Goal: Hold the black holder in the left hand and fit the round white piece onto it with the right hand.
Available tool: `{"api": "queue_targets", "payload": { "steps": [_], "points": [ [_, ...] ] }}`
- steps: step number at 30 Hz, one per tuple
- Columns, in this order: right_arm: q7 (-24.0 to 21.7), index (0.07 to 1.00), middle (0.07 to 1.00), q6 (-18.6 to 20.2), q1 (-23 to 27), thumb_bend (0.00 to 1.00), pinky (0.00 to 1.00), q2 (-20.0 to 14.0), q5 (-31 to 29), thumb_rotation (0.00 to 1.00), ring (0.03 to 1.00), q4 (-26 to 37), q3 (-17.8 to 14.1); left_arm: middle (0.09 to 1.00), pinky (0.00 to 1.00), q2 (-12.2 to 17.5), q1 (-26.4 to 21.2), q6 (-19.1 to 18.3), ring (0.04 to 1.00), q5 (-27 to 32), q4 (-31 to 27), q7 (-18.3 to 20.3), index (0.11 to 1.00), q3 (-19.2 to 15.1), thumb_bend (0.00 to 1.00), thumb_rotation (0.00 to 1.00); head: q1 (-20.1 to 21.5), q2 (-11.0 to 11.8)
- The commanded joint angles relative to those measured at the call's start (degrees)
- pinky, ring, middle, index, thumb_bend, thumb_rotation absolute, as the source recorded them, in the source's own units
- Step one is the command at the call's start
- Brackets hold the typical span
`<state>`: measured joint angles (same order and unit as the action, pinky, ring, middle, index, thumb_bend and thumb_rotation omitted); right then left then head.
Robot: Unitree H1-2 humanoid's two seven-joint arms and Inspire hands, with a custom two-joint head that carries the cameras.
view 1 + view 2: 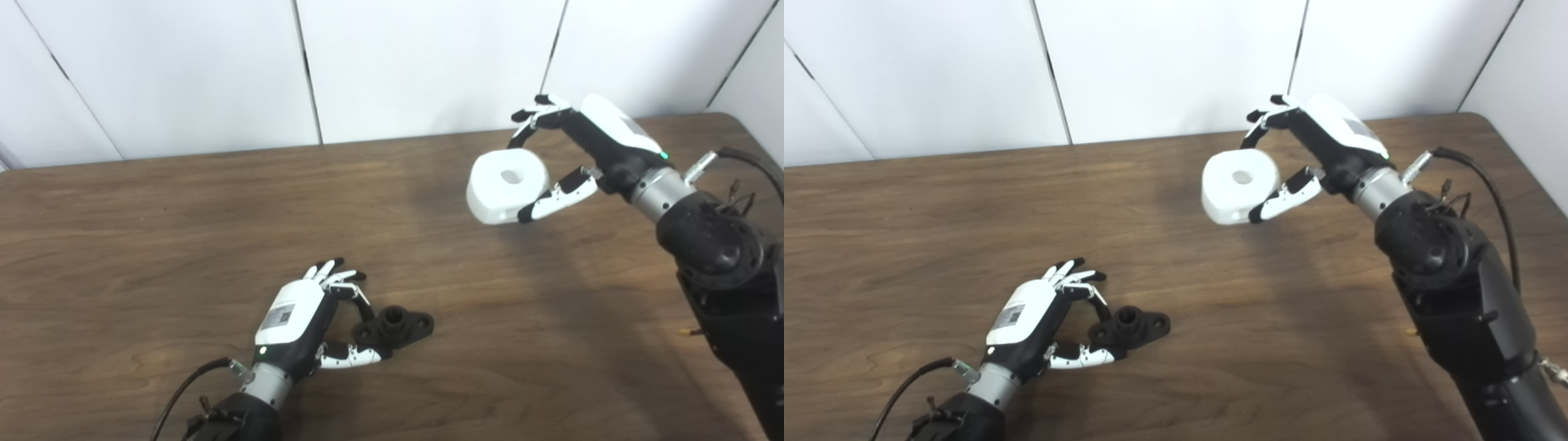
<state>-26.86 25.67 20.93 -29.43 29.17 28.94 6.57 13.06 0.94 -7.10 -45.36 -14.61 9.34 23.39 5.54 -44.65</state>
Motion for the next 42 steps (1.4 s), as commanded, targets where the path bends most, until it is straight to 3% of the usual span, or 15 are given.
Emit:
{"api": "queue_targets", "payload": {
  "steps": [1, 8, 19, 28, 42],
  "points": [
    [-0.45, 0.483, 0.853, 0.88, 1.78, 0.52, 0.95, 0.95, 0.45, 0.14, 0.977, 3.04, 0.17, 0.844, 1.0, -0.33, 0.14, -0.06, 0.978, -1.57, 1.77, 1.33, 0.485, 1.5, 0.52, 0.05, 0.05, -0.05],
    [-3.75, 0.483, 0.88, 1.22, -0.54, 0.52, 0.91, 5.71, 2.57, 0.14, 0.995, 6.15, 2.17, 0.845, 1.0, -0.95, 0.15, -0.17, 0.98, -1.63, 1.91, 0.99, 0.485, 1.67, 0.52, 0.05, -0.14, -0.05],
    [-5.01, 0.482, 0.886, 1.14, -4.35, 0.52, 0.91, 11.77, 3.8, 0.13, 0.996, 6.94, 5.86, 0.844, 1.0, -1.57, -0.07, 0.0, 0.976, -1.92, 2.56, 0.7, 0.485, 1.78, 0.52, 0.05, -0.75, -0.22],
    [-3.96, 0.482, 0.882, 0.57, -5.69, 0.52, 0.91, 13.69, 4.45, 0.13, 0.993, 6.14, 8.38, 0.848, 1.0, -1.76, -0.5, -0.69, 0.981, -1.76, 2.73, 1.48, 0.485, 1.8, 0.52, 0.05, -0.98, -0.42],
    [-4.31, 0.482, 0.878, 0.39, -6.03, 0.52, 0.92, 14.21, 4.75, 0.13, 0.995, 5.93, 9.26, 0.846, 1.0, -1.97, -0.9, -0.57, 0.977, -2.72, 3.09, 1.05, 0.485, 2.3, 0.52, 0.06, -1.21, -0.66]
  ]
}}
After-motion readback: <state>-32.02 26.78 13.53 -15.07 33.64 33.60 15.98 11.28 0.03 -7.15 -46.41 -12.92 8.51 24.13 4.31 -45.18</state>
